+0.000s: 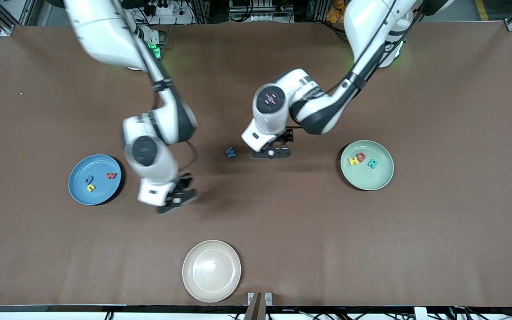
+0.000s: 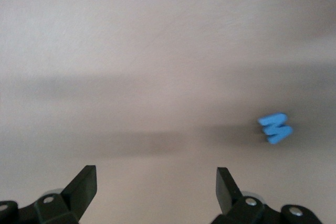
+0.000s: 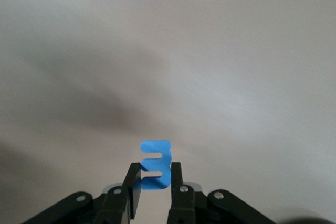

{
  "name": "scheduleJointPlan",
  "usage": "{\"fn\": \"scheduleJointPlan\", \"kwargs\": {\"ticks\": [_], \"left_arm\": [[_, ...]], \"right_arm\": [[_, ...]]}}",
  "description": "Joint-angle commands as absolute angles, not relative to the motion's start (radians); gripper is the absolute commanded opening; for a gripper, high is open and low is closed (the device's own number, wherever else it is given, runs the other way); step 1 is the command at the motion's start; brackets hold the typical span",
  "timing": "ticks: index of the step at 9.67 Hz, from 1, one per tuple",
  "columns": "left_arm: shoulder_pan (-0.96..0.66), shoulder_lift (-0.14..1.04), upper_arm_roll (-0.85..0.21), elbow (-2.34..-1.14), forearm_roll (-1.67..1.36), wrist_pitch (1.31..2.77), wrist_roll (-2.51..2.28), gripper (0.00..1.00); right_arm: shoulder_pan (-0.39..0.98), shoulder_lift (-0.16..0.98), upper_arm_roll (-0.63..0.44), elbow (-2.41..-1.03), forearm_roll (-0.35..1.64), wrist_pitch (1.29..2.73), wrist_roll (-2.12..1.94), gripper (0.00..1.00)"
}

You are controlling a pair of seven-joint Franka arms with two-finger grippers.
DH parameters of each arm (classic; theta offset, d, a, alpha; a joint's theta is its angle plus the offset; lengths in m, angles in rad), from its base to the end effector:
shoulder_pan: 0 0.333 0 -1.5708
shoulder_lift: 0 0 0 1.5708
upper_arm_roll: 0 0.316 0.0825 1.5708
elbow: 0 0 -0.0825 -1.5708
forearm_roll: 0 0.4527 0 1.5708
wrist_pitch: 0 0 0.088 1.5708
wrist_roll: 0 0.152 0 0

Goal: Sort upper and lower case letters into plates
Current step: 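Carry the E to the blue plate while the left gripper reaches the M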

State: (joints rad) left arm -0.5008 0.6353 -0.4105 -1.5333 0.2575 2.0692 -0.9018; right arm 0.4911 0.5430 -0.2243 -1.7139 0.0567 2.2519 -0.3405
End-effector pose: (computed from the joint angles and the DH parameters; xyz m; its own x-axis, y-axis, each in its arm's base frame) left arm 0.5022 -0.5621 0.2226 0.9967 -0.0709 -0.0403 -0.0717 -0.9972 -0.0204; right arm 0.6970 0.2012 0.1942 0.8235 0.5671 -0.0147 0.5666 -0.8210 0.0699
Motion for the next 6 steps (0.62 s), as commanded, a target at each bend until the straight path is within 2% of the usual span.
{"fn": "scheduleJointPlan", "kwargs": {"ticks": [1, 3, 5, 6], "left_arm": [[-0.570, 0.660, -0.399, -1.465, 0.339, 2.144, -0.899, 1.00], [-0.652, 0.715, -0.371, -1.466, 0.411, 2.384, -0.913, 1.00], [-0.657, 0.794, -0.367, -1.468, 0.541, 2.558, -0.850, 1.00], [-0.655, 0.826, -0.367, -1.465, 0.592, 2.598, -0.781, 1.00]], "right_arm": [[0.343, 0.445, -0.198, -1.830, 0.069, 2.214, -0.590, 0.00], [0.225, 0.431, -0.198, -1.829, 0.069, 2.122, -0.751, 0.00], [0.138, 0.433, -0.199, -1.829, 0.069, 2.100, -0.866, 0.00], [0.117, 0.436, -0.201, -1.829, 0.069, 2.097, -0.873, 0.03]]}}
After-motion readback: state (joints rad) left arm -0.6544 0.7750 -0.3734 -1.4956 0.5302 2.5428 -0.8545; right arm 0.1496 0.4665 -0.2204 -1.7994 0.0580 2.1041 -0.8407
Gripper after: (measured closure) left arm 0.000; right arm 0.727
